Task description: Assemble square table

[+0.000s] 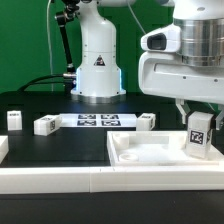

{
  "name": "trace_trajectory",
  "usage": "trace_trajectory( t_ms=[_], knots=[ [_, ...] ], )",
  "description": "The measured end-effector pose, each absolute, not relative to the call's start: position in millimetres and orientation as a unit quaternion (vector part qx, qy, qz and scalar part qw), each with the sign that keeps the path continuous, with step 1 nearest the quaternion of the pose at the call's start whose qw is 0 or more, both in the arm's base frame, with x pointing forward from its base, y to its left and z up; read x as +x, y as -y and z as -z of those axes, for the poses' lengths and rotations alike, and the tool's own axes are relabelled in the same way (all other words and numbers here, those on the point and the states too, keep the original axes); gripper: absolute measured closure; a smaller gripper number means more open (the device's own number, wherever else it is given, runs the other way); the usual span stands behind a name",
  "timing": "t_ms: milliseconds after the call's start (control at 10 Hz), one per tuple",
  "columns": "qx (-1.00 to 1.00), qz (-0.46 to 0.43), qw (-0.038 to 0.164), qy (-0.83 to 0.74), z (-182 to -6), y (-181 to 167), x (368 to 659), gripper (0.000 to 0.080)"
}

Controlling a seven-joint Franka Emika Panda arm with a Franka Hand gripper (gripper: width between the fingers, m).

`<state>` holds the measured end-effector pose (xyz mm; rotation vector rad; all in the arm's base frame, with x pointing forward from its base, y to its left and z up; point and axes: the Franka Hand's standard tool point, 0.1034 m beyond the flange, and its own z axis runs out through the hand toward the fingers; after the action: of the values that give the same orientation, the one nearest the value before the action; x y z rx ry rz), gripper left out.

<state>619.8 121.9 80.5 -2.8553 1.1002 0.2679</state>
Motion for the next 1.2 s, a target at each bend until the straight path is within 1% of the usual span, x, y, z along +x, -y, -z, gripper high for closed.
trace_trajectory(
  t_ms=[100, 500, 600, 800, 900, 1000, 1100, 1200],
  knots=[
    [-0.913, -0.088, 0.031, -0.398, -80.5, -123.4, 619.9, 0.0505],
    [-0.868, -0.089, 0.031, -0.487, -80.3, -125.8, 621.6, 0.0505],
    [-0.861, -0.090, 0.031, -0.500, -80.3, -126.6, 621.6, 0.0505],
    [-0.879, -0.089, 0.033, -0.468, -80.1, -126.6, 621.4, 0.0500],
    [-0.891, -0.088, 0.035, -0.443, -80.5, -126.8, 621.4, 0.0294],
    [-0.902, -0.087, 0.038, -0.422, -80.6, -127.1, 621.9, 0.0196],
    [-0.918, -0.085, 0.041, -0.385, -80.6, -127.7, 621.7, 0.0164],
    [-0.930, -0.084, 0.044, -0.354, -80.2, -127.4, 621.6, 0.0164]
  ],
)
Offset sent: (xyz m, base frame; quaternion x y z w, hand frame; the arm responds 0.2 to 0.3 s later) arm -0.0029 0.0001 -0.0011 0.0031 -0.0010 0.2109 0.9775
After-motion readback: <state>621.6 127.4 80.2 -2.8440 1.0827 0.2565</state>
